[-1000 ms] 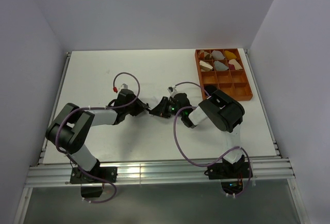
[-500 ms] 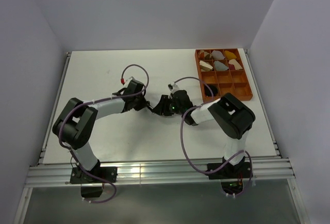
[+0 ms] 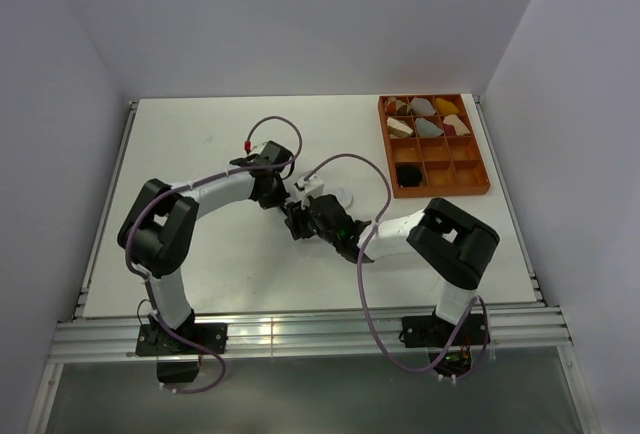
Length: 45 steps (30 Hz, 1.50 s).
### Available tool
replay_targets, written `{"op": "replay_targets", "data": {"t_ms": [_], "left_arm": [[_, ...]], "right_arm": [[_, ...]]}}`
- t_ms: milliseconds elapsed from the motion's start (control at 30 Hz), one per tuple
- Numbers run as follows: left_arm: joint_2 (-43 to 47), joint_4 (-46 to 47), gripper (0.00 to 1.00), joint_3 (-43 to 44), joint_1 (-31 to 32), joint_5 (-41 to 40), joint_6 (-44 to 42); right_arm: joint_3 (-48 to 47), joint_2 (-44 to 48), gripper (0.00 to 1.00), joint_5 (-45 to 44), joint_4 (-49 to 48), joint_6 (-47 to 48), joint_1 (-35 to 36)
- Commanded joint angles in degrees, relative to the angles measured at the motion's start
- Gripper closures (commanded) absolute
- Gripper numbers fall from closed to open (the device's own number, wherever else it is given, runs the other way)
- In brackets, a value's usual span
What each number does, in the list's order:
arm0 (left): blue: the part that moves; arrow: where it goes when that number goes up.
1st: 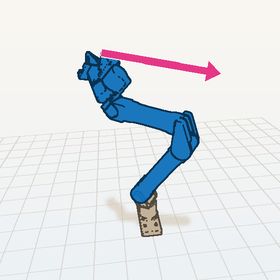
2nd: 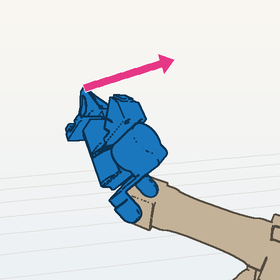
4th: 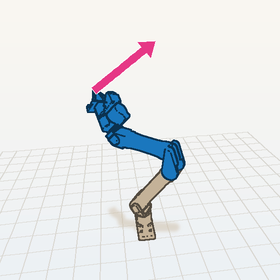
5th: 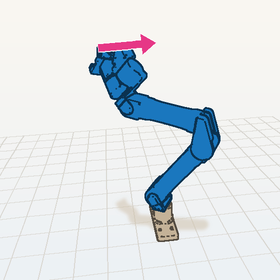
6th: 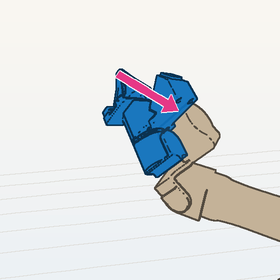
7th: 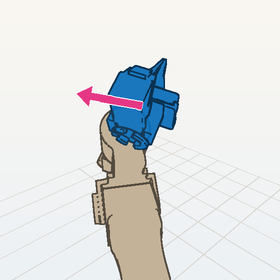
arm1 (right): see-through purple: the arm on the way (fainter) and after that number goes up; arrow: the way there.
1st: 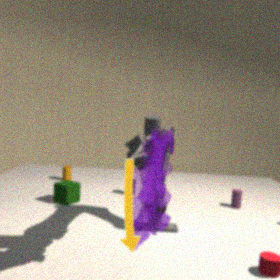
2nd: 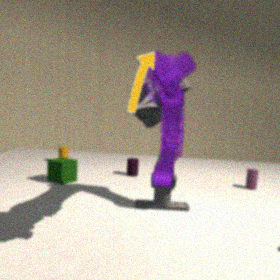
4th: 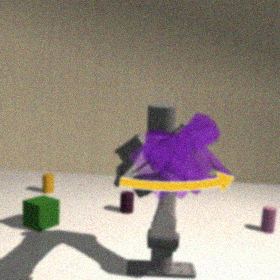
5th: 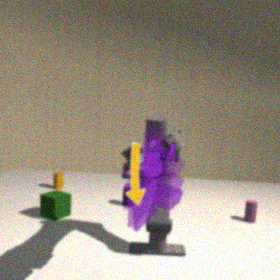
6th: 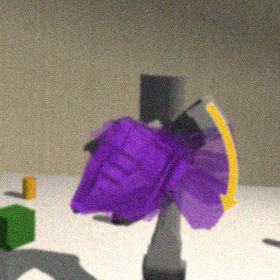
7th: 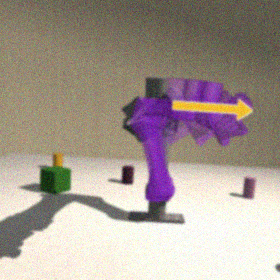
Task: Roll the socks
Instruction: Roll the sock at the center of the board.
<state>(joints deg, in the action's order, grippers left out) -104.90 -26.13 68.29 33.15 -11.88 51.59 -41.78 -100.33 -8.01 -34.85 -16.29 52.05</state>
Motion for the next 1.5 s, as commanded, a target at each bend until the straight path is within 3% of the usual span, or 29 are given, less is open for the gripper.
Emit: {"op": "replay_targets", "data": {"t_ms": [0, 433, 767, 967, 1100, 1200, 1267, 1467], "left_arm": [[-2.24, -6.48, 1.00, 1.67, 0.52, 0.45, -2.99], [-3.99, -7.62, 1.00, 3.16, 0.60, 3.44, -4.40], [-4.43, -7.45, 1.00, 3.87, 0.52, 5.02, -4.48], [-4.08, -7.18, 1.00, 3.95, 0.60, 5.37, -4.48], [-3.73, -5.78, 1.00, 2.90, 0.52, 6.60, -3.69], [-2.68, -4.02, 1.00, 1.41, 0.52, 7.05, -2.82], [-1.10, -3.32, 0.96, 0.53, 0.43, 6.44, -1.94], [4.00, -0.51, 0.68, -1.84, -1.06, 5.20, 0.78]], "right_arm": [[-1.99, -1.79, 0.41, -7.37, -2.94, 6.27, 1.73], [-7.08, -6.98, 0.38, -14.49, -4.17, 15.06, 6.39], [-11.39, -11.11, 0.41, -16.25, -0.31, 15.68, 8.06], [-13.94, -14.71, 0.55, -18.26, 3.73, 14.45, 8.15], [-14.47, -15.24, 0.86, -18.45, 5.85, 12.61, 8.07], [-13.51, -14.19, 0.99, -16.52, 6.72, 10.06, 7.54], [-12.98, -13.31, 1.00, -14.76, 7.60, 7.78, 6.93], [-9.64, -10.24, 1.00, -4.14, 7.34, 2.41, 3.15]]}}
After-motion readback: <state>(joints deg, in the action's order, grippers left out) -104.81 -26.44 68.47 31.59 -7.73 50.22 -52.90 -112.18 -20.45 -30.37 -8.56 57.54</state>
